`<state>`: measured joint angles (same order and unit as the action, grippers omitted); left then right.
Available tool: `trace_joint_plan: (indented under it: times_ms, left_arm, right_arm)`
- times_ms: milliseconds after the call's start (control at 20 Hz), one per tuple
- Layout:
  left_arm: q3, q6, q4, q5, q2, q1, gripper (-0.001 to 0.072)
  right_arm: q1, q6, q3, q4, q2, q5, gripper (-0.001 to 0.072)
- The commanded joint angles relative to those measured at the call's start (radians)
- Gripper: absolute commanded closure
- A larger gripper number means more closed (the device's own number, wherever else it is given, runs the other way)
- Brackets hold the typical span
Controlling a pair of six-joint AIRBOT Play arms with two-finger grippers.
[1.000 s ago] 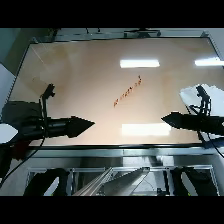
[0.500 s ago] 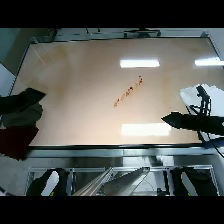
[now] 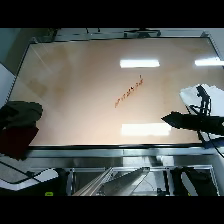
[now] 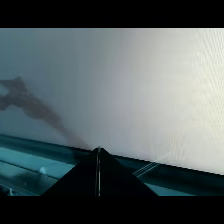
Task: Fold the shirts.
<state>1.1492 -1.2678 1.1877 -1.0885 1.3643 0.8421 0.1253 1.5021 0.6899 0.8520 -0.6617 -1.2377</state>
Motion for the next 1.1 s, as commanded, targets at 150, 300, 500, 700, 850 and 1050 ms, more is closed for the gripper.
trace_joint_plan:
  times_ms: [150,300,500,700,850,1050]
  left_arm:
    - [0.05,0.036,0.016,0.173,0.254,-0.068,-0.0001]
    - [0.165,0.035,0.016,0.053,0.317,-0.112,0.0653]
    - [0.311,-0.036,0.002,-0.123,0.32,-0.177,0.0695]
    - [0.404,-0.034,-0.272,-0.221,0.199,-0.297,0.0695]
    - [0.418,-0.034,-0.444,-0.26,0.066,-0.464,0.0694]
    - [0.417,-0.035,-0.446,-0.288,-0.033,-0.782,0.0693]
  right_arm:
    - [0.0,0.001,0.0,0.0,0.0,0.003,0.0694]
    - [0.0,0.001,0.0,0.0,0.0,0.003,0.0694]
    - [0.0,0.001,0.0,0.0,0.0,0.003,0.0695]
    - [0.0,0.001,0.0,0.0,0.0,0.003,0.0694]
    - [0.0,0.001,0.0,0.0,0.0,0.003,0.0694]
    - [-0.002,0.001,0.0,0.0,0.001,0.003,0.0695]
